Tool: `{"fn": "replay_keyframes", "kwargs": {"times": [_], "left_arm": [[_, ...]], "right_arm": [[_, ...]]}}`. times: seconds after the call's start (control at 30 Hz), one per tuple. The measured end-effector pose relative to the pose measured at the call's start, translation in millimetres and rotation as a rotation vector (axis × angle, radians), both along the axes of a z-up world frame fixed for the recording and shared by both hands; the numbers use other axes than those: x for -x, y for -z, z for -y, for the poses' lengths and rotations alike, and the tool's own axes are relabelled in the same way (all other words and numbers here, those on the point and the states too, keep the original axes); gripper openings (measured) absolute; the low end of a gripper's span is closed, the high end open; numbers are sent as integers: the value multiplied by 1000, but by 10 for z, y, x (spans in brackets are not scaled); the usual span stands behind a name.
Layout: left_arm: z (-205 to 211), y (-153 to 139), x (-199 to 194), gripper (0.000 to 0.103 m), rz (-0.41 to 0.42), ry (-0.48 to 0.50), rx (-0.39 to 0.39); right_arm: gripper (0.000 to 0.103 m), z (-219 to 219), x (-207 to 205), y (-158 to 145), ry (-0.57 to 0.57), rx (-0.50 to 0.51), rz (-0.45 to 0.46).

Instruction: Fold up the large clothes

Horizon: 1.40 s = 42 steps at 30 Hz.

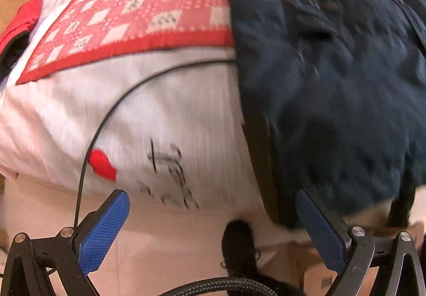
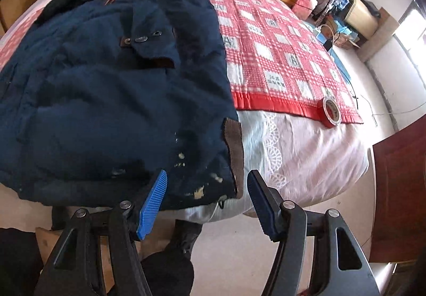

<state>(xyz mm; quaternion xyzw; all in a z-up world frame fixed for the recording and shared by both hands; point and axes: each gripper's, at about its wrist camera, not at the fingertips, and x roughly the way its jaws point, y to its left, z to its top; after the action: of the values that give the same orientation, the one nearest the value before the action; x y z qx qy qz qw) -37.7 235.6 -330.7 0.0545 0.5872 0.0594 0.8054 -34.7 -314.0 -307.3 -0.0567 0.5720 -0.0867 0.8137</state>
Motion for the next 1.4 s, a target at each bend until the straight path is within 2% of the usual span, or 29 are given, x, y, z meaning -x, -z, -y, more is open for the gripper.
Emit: {"fn": "replay_keyframes", "kwargs": {"times": [0.2, 0.3, 0.63, 0.7, 0.8, 1.0, 1.17, 1.3, 1.4], "left_arm": [[97, 193, 146, 103, -43, 32, -29], [111, 230, 157, 103, -33, -1, -40], [35, -227, -192, 103, 227, -119, -52], [98, -392, -255, 103, 297, -95, -73], [134, -471, -384, 103, 334, -72, -85], [177, -110, -714, 103, 236, -80, -136], [-62, -166, -756, 103, 240, -166, -106], [-14, -212, -805, 103, 221, -134, -122], [5, -242, -869, 103, 217, -118, -131]], "right_arm": [[67, 6, 18, 63, 4, 0, -26], [67, -10, 29, 54, -3, 10, -26], [67, -9, 51, 32, 15, 7, -29], [67, -13, 58, 20, 11, 10, -24], [67, -9, 62, 35, 18, 4, -22], [67, 31, 70, 105, 41, -7, -17], [67, 165, 138, 109, 58, 7, -15], [67, 339, 256, 161, 139, 15, -26], [67, 368, 302, 251, 140, 12, -44]]}}
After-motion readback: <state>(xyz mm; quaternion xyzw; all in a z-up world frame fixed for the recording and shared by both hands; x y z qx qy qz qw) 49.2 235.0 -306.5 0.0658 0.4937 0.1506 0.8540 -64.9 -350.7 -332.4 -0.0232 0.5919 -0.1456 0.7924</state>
